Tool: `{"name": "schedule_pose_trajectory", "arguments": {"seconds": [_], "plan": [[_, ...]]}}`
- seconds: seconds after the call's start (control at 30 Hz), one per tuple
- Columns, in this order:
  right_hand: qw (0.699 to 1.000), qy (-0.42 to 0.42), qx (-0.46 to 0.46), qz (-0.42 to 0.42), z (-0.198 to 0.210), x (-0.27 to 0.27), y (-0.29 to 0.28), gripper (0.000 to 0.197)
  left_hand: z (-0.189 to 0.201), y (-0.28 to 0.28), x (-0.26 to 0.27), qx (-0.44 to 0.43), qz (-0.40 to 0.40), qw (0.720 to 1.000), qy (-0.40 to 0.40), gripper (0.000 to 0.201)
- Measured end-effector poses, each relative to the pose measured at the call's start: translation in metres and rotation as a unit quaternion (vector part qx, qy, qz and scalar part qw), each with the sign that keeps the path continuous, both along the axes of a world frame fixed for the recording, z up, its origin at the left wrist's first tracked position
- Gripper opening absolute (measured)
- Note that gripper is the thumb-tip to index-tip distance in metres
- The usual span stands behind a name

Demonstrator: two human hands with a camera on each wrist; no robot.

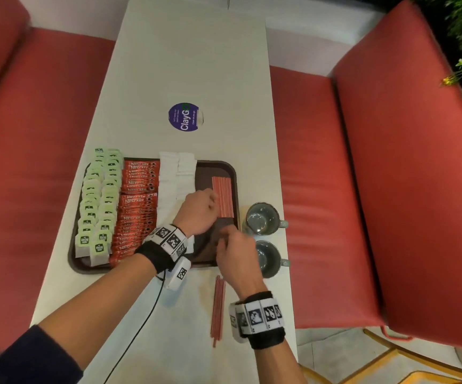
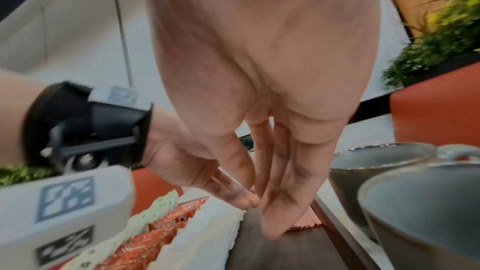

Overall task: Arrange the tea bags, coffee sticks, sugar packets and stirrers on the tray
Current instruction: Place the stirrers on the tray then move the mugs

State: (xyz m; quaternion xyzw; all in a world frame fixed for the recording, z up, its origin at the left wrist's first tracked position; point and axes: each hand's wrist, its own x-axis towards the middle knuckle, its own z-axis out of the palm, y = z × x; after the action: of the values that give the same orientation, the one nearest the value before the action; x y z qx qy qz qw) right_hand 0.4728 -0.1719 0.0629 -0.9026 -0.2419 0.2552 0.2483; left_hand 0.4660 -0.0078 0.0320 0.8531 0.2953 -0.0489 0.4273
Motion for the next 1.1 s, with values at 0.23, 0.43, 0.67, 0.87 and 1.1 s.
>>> {"name": "schedule_pose_trajectory", "arguments": {"seconds": [0.23,0.43,0.67,0.87,1.1], "plan": [[0.992,0.055,-0.095,-0.057,-0.021,-0.057,-0.074,0.02,0.005,-0.031,-0.139,-0.109,-0.026,0.992,-0.05,0.014],[0.97,-0.025,-0.22,-0.1,-0.069,-0.131,-0.083,0.052,-0.019,-0.039,-0.228,-0.146,0.015,0.989,-0.034,0.019],[0.965,-0.032,-0.24,-0.1,-0.103,-0.162,-0.04,0.028,-0.019,-0.037,-0.256,-0.132,-0.001,0.991,-0.031,0.019],[0.957,-0.064,-0.272,-0.077,-0.099,-0.158,-0.033,0.021,-0.017,-0.043,-0.253,-0.126,-0.05,0.991,0.015,0.017],[0.964,-0.131,-0.228,0.034,-0.099,-0.165,-0.055,0.035,-0.015,-0.054,-0.242,-0.19,-0.074,0.979,0.033,0.026]]}}
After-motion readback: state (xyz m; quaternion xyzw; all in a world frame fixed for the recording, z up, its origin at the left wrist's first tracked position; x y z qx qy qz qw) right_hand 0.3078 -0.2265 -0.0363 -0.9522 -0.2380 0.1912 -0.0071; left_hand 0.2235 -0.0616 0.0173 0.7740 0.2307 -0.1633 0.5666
